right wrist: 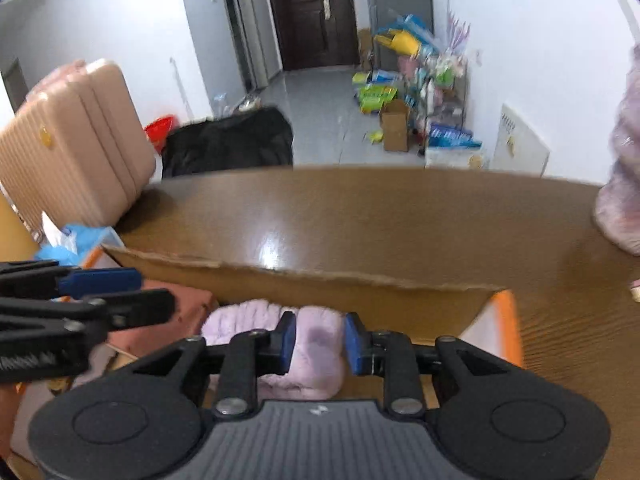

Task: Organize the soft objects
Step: 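Carry the pink towel into the red box beside the sponge and release, then move both grippers down to the purple burlap bag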

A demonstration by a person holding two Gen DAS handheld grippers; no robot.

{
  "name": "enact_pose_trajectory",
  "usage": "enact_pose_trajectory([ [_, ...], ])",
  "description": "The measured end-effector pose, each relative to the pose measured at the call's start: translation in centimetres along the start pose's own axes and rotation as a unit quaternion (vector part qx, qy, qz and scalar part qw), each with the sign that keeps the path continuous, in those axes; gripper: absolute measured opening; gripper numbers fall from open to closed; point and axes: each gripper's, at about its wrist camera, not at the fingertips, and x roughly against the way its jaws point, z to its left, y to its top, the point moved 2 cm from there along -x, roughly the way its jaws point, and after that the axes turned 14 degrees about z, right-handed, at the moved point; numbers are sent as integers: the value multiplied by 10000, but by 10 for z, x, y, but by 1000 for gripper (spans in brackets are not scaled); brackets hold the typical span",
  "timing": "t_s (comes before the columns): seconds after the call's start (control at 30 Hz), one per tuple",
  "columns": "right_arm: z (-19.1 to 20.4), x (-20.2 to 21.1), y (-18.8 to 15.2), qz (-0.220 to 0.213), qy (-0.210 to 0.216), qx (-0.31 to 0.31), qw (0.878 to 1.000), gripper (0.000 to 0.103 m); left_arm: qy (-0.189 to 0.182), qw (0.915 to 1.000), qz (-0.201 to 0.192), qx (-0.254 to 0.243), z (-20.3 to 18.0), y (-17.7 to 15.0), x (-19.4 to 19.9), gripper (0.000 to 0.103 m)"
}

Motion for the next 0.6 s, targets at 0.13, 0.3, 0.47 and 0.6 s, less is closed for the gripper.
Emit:
enact_pose_trajectory([
  [0.13, -7, 69, -17, -387, -49, 27, 9992, 35, 184, 9992, -317, -126, -5, -14, 61, 62],
  [0.3, -7, 162, -57, -956, -246, 280, 9947, 45, 342, 9975, -585, -201, -6, -49, 133, 70],
  [0.47, 6, 228, -101, -1293, -304, 554, 9896, 52, 436, 9948, -876, -274, -14, -84, 190, 77],
  [0.6, 25, 257, -140, -1598, -245, 705, 9843, 53, 531, 9933, -1003, -214, -20, -122, 214, 77],
])
